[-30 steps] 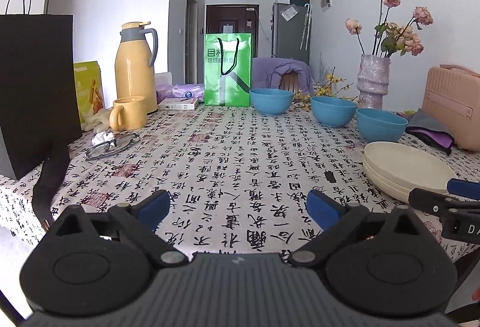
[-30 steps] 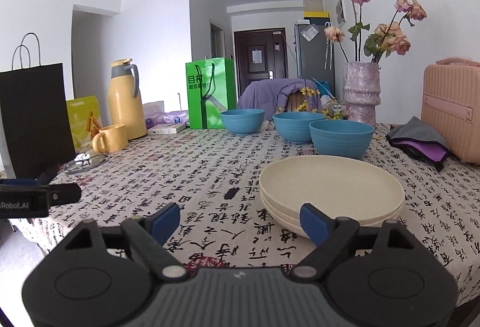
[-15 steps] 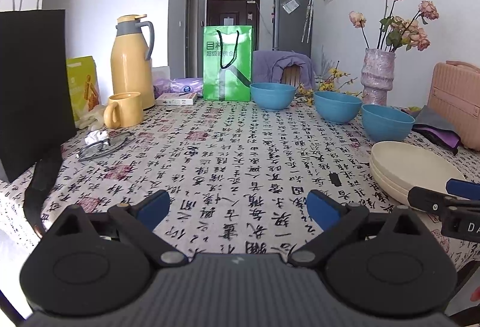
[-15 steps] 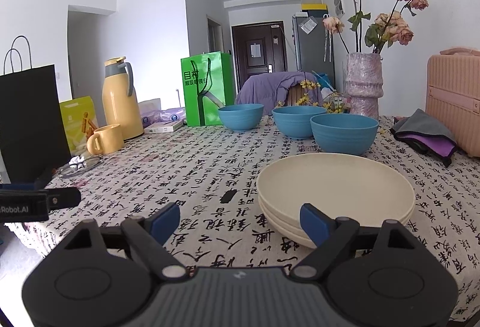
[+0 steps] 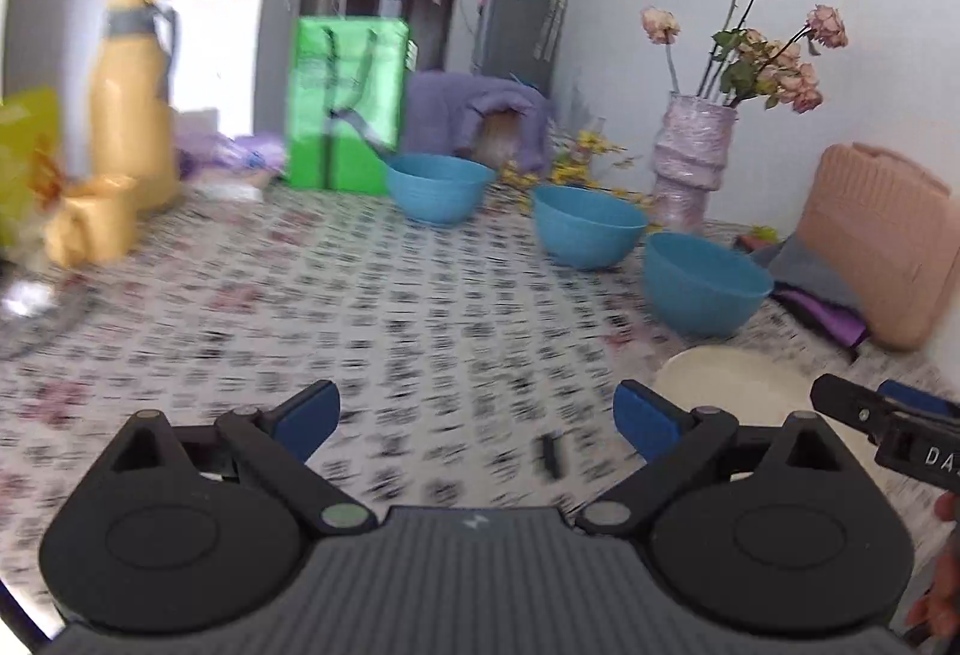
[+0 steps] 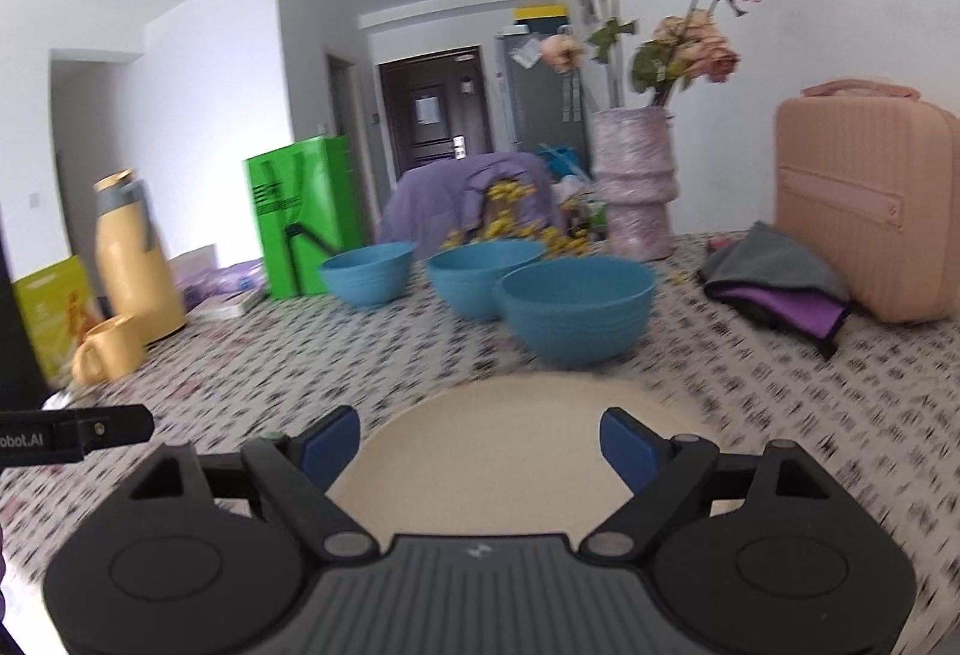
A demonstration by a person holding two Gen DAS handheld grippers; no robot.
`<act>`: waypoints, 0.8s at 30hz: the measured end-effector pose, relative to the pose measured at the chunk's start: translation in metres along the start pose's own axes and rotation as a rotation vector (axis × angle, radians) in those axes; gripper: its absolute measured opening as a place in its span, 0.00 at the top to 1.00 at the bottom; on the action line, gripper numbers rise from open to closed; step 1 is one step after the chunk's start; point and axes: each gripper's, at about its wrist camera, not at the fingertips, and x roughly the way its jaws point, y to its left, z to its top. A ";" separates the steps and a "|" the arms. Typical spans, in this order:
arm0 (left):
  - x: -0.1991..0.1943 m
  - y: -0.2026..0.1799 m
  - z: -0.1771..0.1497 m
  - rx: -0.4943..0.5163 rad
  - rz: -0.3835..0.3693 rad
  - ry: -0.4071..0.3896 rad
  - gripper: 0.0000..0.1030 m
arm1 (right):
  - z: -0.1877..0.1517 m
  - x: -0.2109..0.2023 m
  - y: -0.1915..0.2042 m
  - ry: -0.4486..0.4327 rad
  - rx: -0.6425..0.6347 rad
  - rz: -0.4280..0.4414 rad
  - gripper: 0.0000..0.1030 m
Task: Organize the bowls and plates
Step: 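Move both tools toward the blue bowls by the flower vase, then grasp a blue bowl rim with the left tool while the right tool grasps another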
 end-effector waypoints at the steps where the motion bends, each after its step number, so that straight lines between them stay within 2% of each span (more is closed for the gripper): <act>1: 0.010 -0.004 0.006 -0.008 -0.020 0.015 0.03 | 0.007 0.006 -0.008 0.003 0.008 -0.011 0.16; 6: 0.061 -0.032 0.037 -0.012 -0.088 0.048 0.03 | 0.041 0.042 -0.049 0.031 0.051 -0.056 0.16; 12: 0.126 -0.061 0.072 -0.025 -0.213 0.111 0.04 | 0.072 0.100 -0.092 0.123 0.103 -0.079 0.17; 17: 0.193 -0.080 0.093 -0.092 -0.246 0.178 0.06 | 0.091 0.154 -0.111 0.189 0.134 -0.067 0.18; 19: 0.223 -0.082 0.097 -0.135 -0.255 0.214 0.09 | 0.095 0.177 -0.118 0.209 0.147 -0.065 0.22; 24: 0.282 -0.089 0.097 -0.203 -0.277 0.323 0.32 | 0.094 0.228 -0.131 0.289 0.222 -0.070 0.42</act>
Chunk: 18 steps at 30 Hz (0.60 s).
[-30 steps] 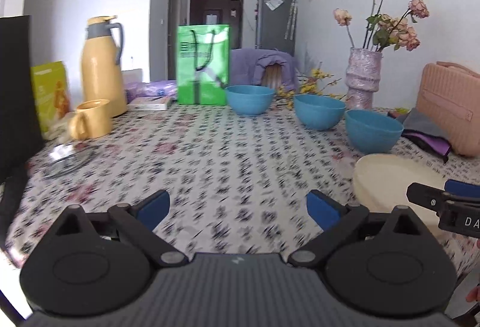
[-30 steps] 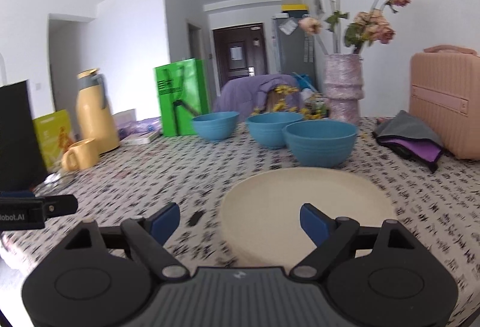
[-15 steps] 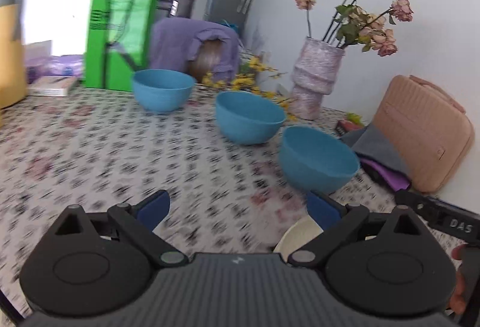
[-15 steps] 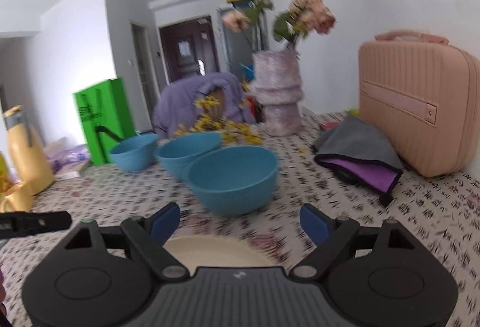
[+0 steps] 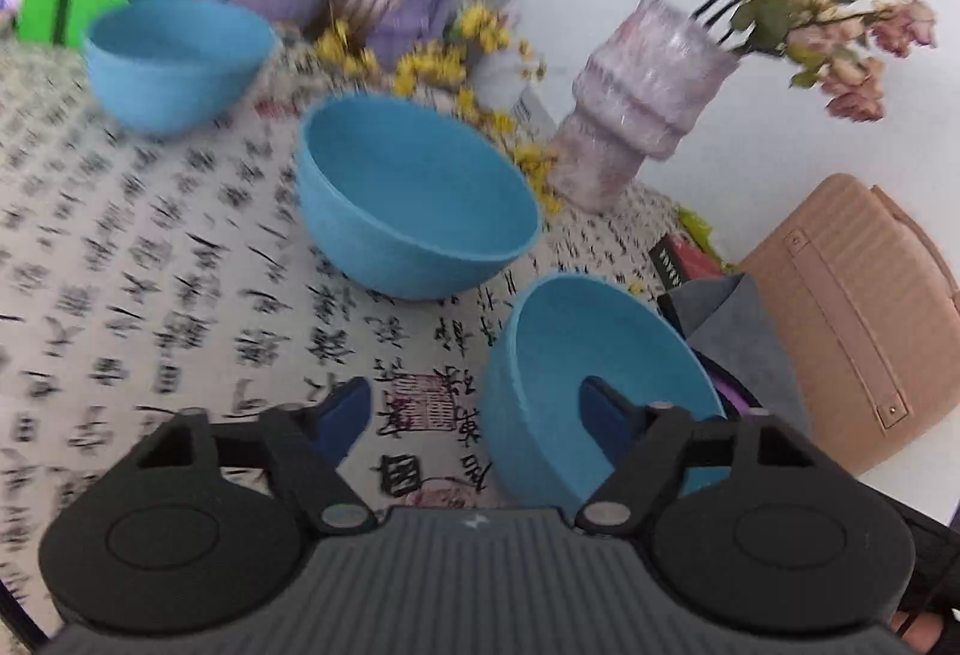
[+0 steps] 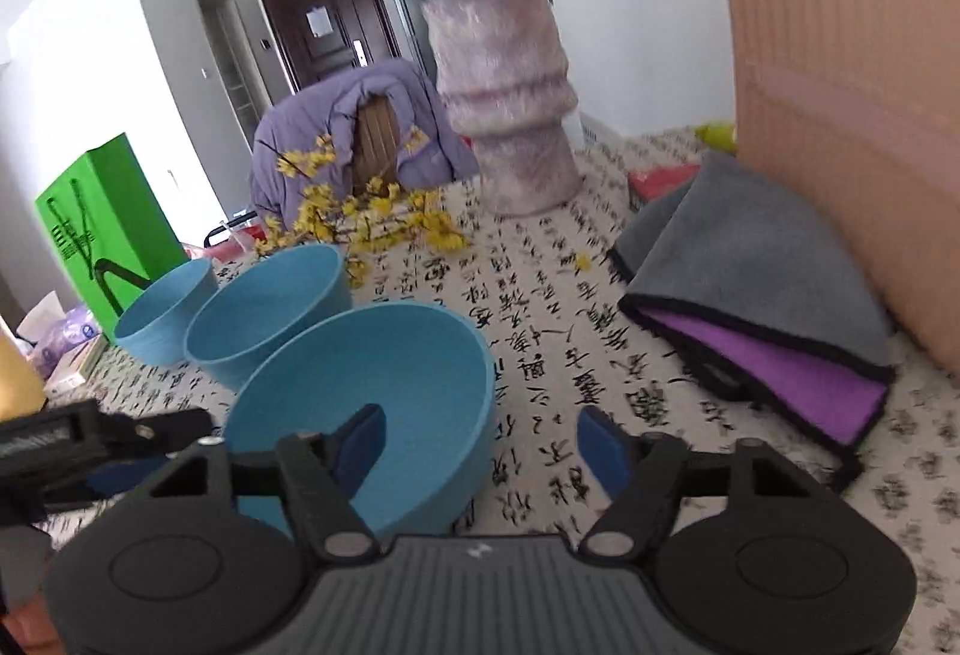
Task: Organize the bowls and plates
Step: 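Grasp a blue bowl rim with the left tool while the right tool grasps another, then carry both held blue bowls toward the cream plate stack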
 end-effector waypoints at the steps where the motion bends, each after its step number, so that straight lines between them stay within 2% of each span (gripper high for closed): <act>1: 0.008 -0.001 0.002 0.005 0.003 0.021 0.33 | 0.001 0.008 -0.002 0.018 0.017 -0.002 0.44; 2: 0.015 -0.002 0.002 0.012 0.016 0.042 0.40 | 0.002 0.014 -0.003 0.032 0.030 -0.002 0.49; 3: 0.020 -0.002 0.003 0.014 0.028 0.063 0.50 | 0.002 0.019 -0.004 0.043 0.038 0.001 0.60; 4: 0.025 -0.003 0.003 0.015 0.016 0.077 0.54 | 0.001 0.023 -0.005 0.055 0.044 0.002 0.66; 6: 0.029 -0.003 0.002 0.001 -0.040 0.096 0.76 | 0.000 0.029 -0.007 0.074 0.055 0.020 0.80; 7: 0.029 -0.004 0.002 0.000 -0.054 0.107 0.77 | -0.001 0.029 -0.007 0.081 0.057 0.037 0.84; 10: 0.026 -0.011 0.000 0.027 -0.015 0.103 0.81 | -0.002 0.028 0.001 0.078 0.019 0.003 0.86; 12: 0.024 -0.011 -0.001 0.028 -0.017 0.102 0.82 | -0.002 0.025 0.002 0.073 0.019 -0.001 0.88; 18: 0.014 -0.018 -0.003 0.031 -0.028 0.100 0.84 | -0.001 0.007 0.003 0.057 0.015 -0.005 0.88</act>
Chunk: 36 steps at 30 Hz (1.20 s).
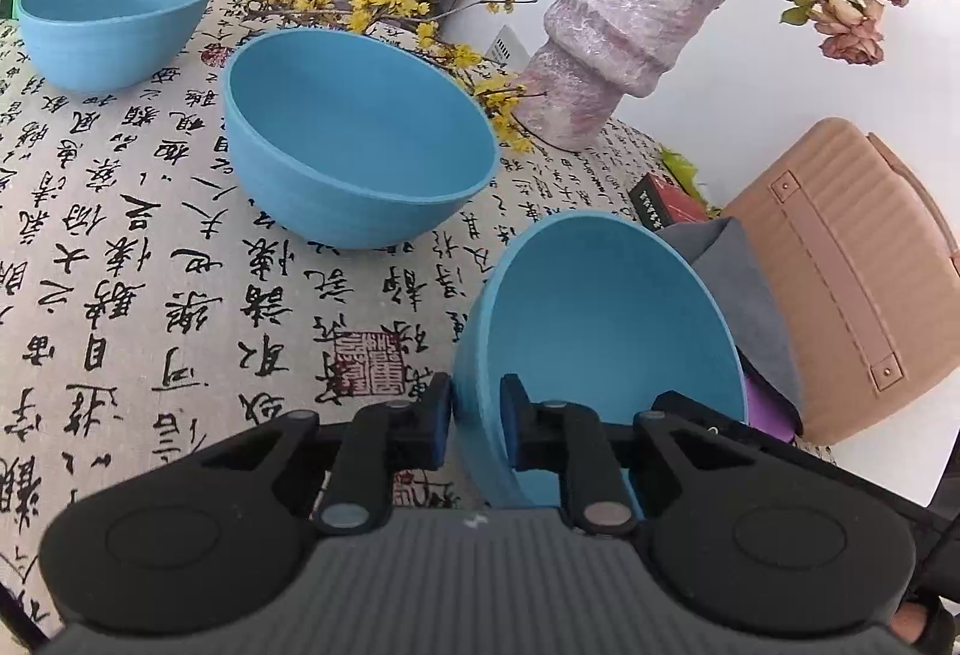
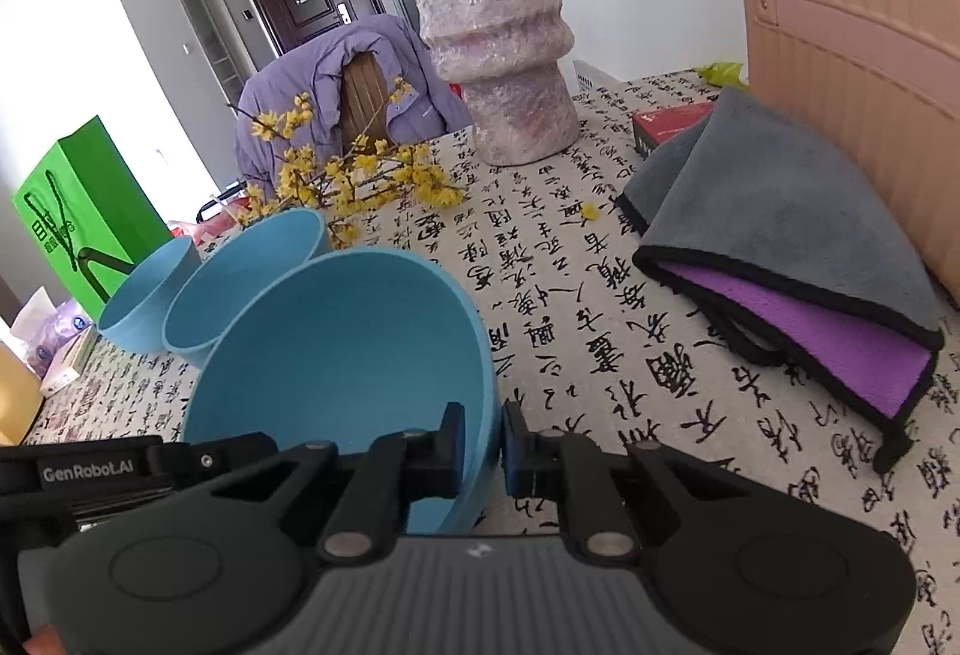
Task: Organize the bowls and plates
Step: 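Carry both held blue bowls toward the cream plate stack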
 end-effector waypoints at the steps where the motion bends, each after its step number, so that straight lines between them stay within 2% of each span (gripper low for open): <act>1: -0.002 -0.001 -0.001 0.001 0.002 -0.003 0.84 | -0.001 -0.004 0.002 -0.005 -0.005 -0.002 0.88; 10: -0.043 0.000 -0.010 0.006 0.015 -0.050 0.84 | -0.010 -0.035 0.024 -0.028 -0.042 0.017 0.88; 16: -0.083 0.019 -0.021 -0.003 0.042 -0.098 0.84 | -0.022 -0.049 0.056 -0.029 -0.075 0.053 0.88; 26: -0.166 0.088 -0.037 -0.068 0.129 -0.178 0.84 | -0.049 -0.053 0.149 -0.003 -0.156 0.163 0.88; 36: -0.250 0.164 -0.060 -0.147 0.234 -0.254 0.84 | -0.092 -0.057 0.250 0.032 -0.241 0.279 0.88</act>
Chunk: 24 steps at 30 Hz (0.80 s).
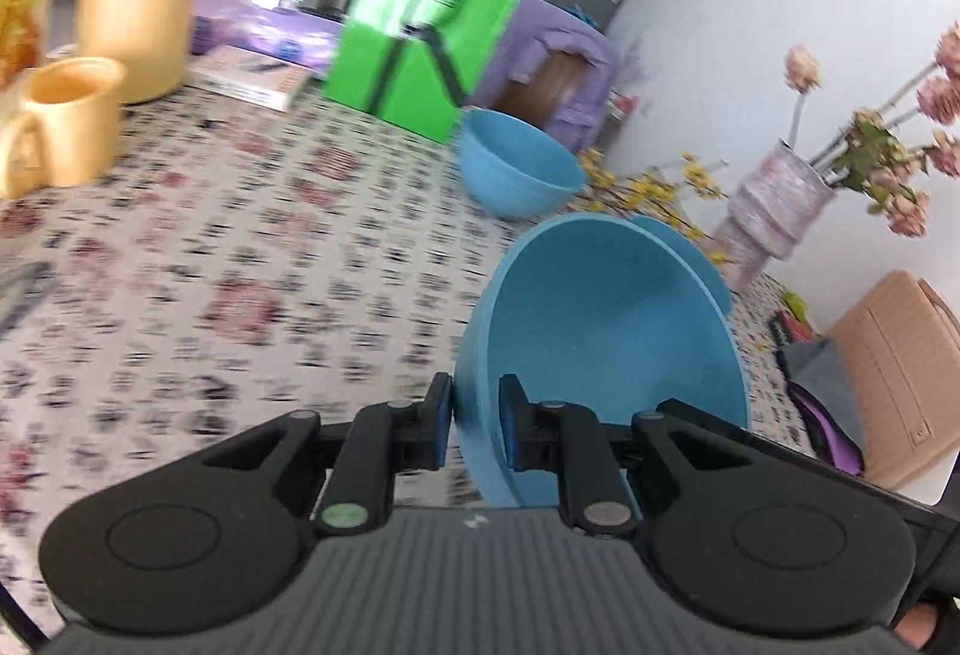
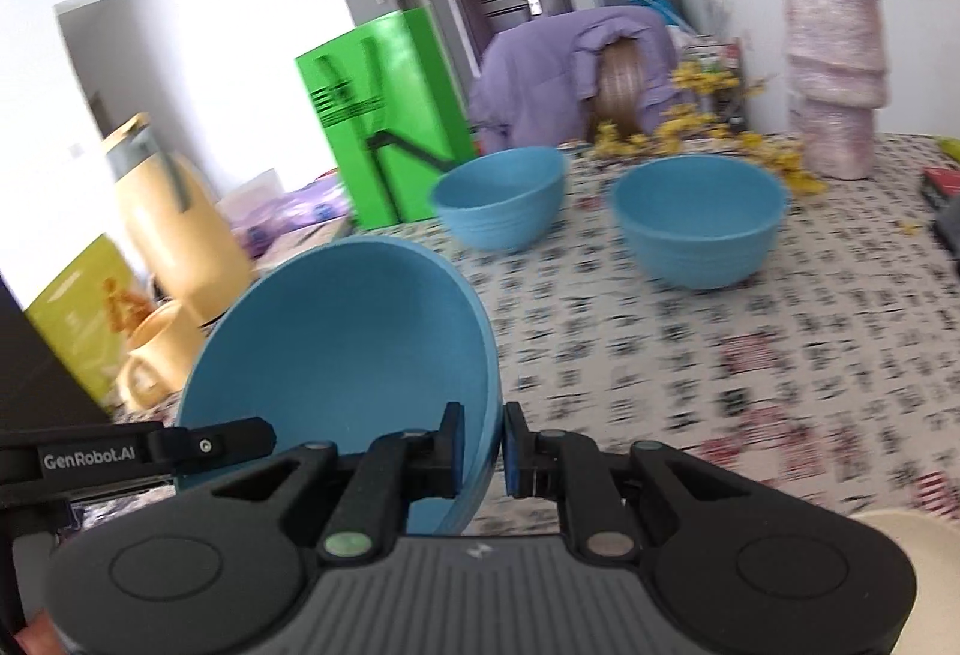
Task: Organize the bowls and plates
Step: 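Carry both held blue bowls toward the cream plate stack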
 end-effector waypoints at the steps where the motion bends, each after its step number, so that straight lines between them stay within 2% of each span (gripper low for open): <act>1: -0.006 0.008 0.000 -0.005 0.009 -0.008 0.84 | -0.003 0.002 0.011 0.004 -0.008 0.011 0.88; 8: -0.044 0.053 -0.007 -0.035 0.052 -0.044 0.84 | -0.020 0.010 0.060 0.025 -0.044 0.066 0.88; 13: -0.067 0.073 -0.019 -0.062 0.052 -0.063 0.84 | -0.036 0.000 0.083 0.026 -0.071 0.082 0.88; 24: -0.125 0.095 -0.094 -0.060 0.089 -0.110 0.83 | -0.098 -0.043 0.111 0.050 -0.094 0.133 0.87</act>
